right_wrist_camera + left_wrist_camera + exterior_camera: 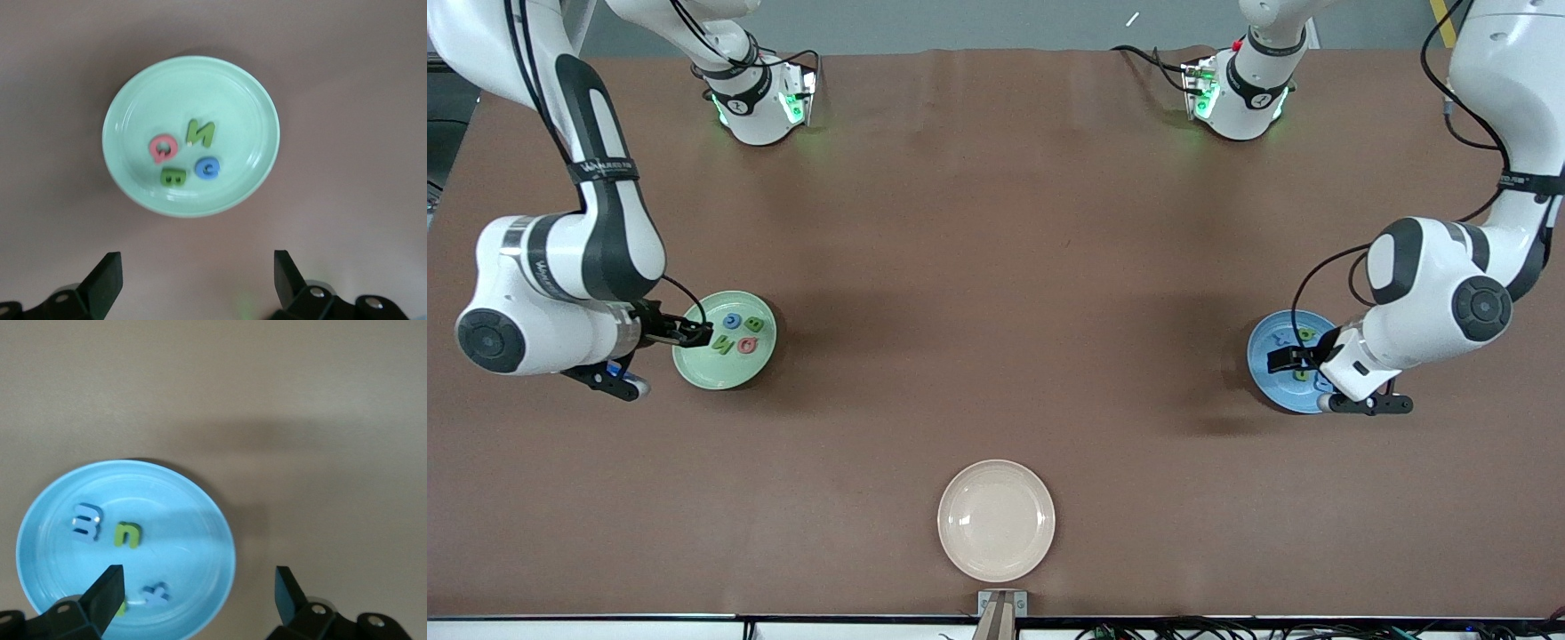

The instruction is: Sort upper and lower case letters into plates

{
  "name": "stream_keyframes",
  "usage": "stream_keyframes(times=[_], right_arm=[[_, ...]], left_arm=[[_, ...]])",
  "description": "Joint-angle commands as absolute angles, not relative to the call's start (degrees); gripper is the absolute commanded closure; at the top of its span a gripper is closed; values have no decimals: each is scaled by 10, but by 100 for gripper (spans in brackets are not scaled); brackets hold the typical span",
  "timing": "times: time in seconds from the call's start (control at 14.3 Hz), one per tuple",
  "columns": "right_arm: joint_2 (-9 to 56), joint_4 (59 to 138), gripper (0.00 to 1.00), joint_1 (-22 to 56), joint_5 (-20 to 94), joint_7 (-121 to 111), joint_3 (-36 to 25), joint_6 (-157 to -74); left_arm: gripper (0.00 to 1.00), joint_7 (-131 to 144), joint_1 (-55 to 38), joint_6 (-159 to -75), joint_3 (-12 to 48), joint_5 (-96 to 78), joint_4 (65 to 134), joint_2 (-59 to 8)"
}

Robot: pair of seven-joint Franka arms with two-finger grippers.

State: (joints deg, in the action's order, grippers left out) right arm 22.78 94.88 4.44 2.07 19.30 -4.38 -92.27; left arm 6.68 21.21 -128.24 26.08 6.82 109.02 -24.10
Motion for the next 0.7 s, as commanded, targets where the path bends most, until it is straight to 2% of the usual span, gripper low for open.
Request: stream_keyframes(times=[0.0,0.21,0.35,0.63], right_arm=[[227,886,0,39,12,132,-44,-847],[226,832,0,26,6,62,-45,-807],[227,816,0,21,-20,37,-44,-807],[231,761,0,17,-36,33,-43,-809]], left_arm=[[1,49,199,-1301,232,45,1149,-165],[1,46,216,-1290,232,46,1177,-109],[1,61,217,-1254,234,47,1167,-91],[1,60,226,-1154,233,47,1097,-67]])
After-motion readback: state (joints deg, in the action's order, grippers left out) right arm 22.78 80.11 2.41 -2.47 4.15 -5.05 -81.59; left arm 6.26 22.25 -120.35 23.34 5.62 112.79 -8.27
